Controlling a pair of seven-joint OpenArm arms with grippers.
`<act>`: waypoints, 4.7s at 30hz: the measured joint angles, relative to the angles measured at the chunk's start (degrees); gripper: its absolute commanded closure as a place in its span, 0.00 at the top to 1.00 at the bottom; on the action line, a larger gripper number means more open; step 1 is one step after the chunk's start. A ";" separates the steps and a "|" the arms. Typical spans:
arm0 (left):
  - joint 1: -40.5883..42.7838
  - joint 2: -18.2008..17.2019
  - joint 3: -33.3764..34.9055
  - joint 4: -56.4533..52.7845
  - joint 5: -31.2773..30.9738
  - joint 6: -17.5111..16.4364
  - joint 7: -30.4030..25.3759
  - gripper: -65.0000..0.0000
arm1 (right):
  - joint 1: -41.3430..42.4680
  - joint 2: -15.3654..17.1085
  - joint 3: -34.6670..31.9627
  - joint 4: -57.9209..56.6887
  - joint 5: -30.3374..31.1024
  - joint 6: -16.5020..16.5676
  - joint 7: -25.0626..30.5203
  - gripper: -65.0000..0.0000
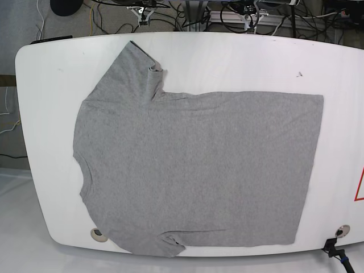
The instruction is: Fold the T-shirt properly
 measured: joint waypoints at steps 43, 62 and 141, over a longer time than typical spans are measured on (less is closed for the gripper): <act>7.76 -5.22 0.57 13.20 -0.22 -4.72 3.54 0.00 | -8.48 5.88 -0.15 4.37 0.66 1.51 0.24 0.00; 26.91 -10.71 0.74 41.48 -2.60 -6.56 3.08 0.00 | -24.87 8.92 0.07 27.85 1.97 3.02 0.87 0.00; 43.41 -18.93 -15.76 115.56 -10.69 -6.88 27.15 0.00 | -54.31 10.21 8.37 125.48 13.92 2.99 -11.10 0.21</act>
